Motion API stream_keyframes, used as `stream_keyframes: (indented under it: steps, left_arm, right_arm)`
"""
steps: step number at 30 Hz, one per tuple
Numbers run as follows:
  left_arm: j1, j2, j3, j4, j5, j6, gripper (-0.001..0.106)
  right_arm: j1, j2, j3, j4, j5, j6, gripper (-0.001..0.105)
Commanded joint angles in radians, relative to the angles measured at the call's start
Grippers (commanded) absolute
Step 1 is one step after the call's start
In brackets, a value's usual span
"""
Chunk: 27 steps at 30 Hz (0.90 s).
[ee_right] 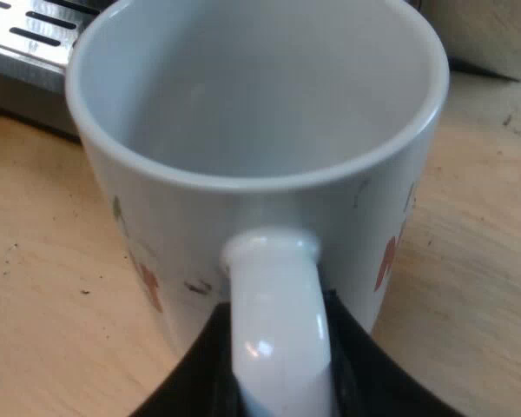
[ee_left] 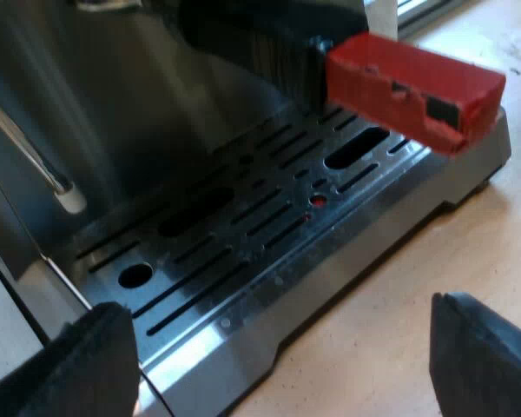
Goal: Place mug into machine
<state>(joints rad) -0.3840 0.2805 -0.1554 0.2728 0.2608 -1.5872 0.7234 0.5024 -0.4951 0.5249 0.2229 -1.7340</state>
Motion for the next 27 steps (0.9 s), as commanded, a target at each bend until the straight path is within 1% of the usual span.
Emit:
stream_keyframes:
  steps: [1,3,5,9,10,12,18,21,23,27]
  left_arm:
    - [-0.003,-0.001,-0.003,-0.025,-0.002,-0.009,0.071]
    - [-0.003,-0.001,-0.003,-0.025,-0.002,-0.009,0.071]
    - [-0.003,-0.001,-0.003,-0.025,-0.002,-0.009,0.071]
    - [-0.003,-0.001,-0.003,-0.025,-0.002,-0.009,0.071]
    - [-0.003,-0.001,-0.003,-0.025,-0.002,-0.011,0.071]
    - [-0.003,-0.001,-0.003,-0.026,-0.002,-0.012,0.071]
    - [-0.003,-0.001,-0.003,-0.026,-0.002,-0.012,0.071]
    - [-0.003,-0.001,-0.003,-0.029,-0.002,-0.012,0.071]
    - [-0.003,-0.001,-0.003,-0.032,0.002,-0.012,0.071]
    - [-0.003,-0.001,-0.003,-0.032,0.005,-0.012,0.071]
  right_arm:
    - [0.064,0.032,-0.022,-0.125,0.076,0.007,0.000]
    - [0.121,0.096,-0.022,-0.202,0.138,0.010,0.000]
    - [0.152,0.156,-0.022,-0.258,0.166,0.012,0.000]
    - [0.191,0.286,-0.022,-0.407,0.187,0.057,0.000]
    - [0.191,0.300,-0.022,-0.422,0.188,0.058,0.000]
    - [0.190,0.385,-0.022,-0.525,0.194,0.057,0.000]
    - [0.190,0.558,-0.045,-0.690,0.192,0.055,0.000]
    - [0.190,0.589,-0.053,-0.721,0.192,0.055,0.000]
    - [0.190,0.671,-0.083,-0.787,0.192,0.055,0.000]
    - [0.190,0.759,-0.127,-0.830,0.179,0.055,0.000]
